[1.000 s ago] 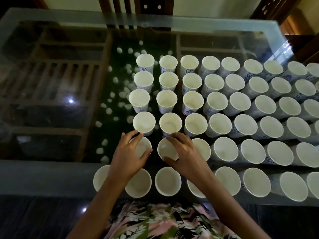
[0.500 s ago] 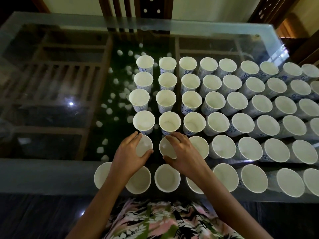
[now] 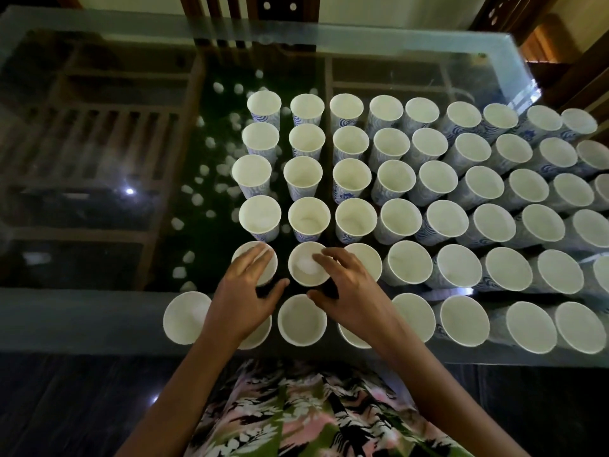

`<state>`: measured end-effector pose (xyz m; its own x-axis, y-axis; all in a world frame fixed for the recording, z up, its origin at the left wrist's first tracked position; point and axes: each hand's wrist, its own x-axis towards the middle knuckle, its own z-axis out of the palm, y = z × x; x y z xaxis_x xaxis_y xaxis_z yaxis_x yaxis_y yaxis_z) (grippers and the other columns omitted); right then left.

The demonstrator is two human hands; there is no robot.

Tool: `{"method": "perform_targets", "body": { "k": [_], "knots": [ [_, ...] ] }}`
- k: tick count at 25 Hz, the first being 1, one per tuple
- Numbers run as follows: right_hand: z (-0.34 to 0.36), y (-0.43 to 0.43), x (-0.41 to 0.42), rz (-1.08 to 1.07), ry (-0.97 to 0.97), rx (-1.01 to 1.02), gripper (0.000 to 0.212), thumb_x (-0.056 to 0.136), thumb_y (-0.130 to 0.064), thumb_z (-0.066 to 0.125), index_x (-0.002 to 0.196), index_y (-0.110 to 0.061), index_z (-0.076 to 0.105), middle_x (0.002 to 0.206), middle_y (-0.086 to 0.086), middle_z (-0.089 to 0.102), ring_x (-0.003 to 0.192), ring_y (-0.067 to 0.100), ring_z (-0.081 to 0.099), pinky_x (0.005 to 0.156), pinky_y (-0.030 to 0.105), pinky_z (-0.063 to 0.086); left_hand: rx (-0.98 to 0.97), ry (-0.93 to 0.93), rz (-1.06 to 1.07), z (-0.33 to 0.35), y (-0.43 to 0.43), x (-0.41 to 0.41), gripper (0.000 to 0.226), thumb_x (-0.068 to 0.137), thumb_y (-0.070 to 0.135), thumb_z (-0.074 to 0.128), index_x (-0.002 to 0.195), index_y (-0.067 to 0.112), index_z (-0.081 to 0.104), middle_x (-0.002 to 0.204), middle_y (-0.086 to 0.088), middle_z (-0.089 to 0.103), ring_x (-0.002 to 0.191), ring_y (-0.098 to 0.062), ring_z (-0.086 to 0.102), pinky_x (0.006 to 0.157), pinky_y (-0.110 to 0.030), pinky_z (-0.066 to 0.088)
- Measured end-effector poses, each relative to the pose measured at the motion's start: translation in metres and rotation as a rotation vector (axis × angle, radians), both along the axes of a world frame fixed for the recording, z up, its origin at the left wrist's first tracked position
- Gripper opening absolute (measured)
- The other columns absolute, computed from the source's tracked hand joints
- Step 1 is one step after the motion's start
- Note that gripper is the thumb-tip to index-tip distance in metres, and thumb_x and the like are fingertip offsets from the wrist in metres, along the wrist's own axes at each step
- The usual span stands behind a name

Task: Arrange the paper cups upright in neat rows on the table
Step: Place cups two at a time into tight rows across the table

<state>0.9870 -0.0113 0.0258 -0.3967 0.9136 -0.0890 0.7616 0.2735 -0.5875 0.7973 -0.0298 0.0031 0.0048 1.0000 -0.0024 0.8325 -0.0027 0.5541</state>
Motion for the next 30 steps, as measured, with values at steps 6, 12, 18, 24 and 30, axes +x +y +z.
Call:
{"method": "perform_targets", "body": {
  "k": [6,12,18,24,30],
  "knots": [
    [-0.003,-0.033,0.045,-0.134,0.007,0.056,0.052,0.075,-0.017,0.075,0.123,-0.008,0.058,0.126,0.012,0.056,0.112,0.031,0.056,0.087,0.037,0.049,0.059,-0.029,-0.183,0.004,-0.021,0.043,0.054,0.078,0.044,0.057,0.116,0.007,0.063,0.122,-0.010,0.061,0.111,-0.027,0.059,0.097,-0.036,0.034],
    [-0.001,-0.069,0.079,-0.368,0.019,0.062,0.049,0.075,-0.014,0.075,0.121,-0.008,0.060,0.124,0.010,0.057,0.110,0.028,0.056,0.091,0.036,0.047,0.053,-0.011,-0.450,0.000,-0.028,0.075,0.060,0.072,0.041,0.066,0.120,0.006,0.060,0.124,-0.010,0.060,0.114,-0.028,0.057,0.105,-0.036,0.024],
    [-0.001,-0.087,0.128,-0.475,-0.111,0.021,0.054,0.076,-0.010,0.075,0.126,-0.005,0.055,0.129,0.014,0.052,0.116,0.032,0.051,0.095,0.036,0.042,0.053,-0.037,-0.497,-0.005,-0.033,0.121,0.065,0.068,0.040,0.068,0.119,0.000,0.059,0.120,-0.017,0.060,0.113,-0.032,0.057,0.104,-0.044,0.029],
    [0.002,-0.080,0.167,-0.499,-0.120,-0.100,0.073,0.076,-0.024,0.076,0.138,-0.015,0.039,0.146,0.008,0.033,0.131,0.025,0.033,0.105,0.031,0.032,0.088,0.066,-0.461,-0.015,-0.030,0.160,0.073,0.060,0.039,0.082,0.116,-0.002,0.060,0.115,-0.020,0.062,0.108,-0.037,0.059,0.103,-0.048,0.024],
    [-0.010,-0.067,0.182,-0.383,-0.128,-0.091,0.076,0.074,-0.028,0.077,0.138,-0.011,0.041,0.142,0.011,0.038,0.131,0.027,0.035,0.105,0.031,0.030,0.089,0.058,-0.359,-0.024,-0.030,0.180,0.069,0.062,0.040,0.077,0.115,-0.002,0.061,0.116,-0.019,0.062,0.108,-0.038,0.058,0.104,-0.048,0.020]
  ]
}}
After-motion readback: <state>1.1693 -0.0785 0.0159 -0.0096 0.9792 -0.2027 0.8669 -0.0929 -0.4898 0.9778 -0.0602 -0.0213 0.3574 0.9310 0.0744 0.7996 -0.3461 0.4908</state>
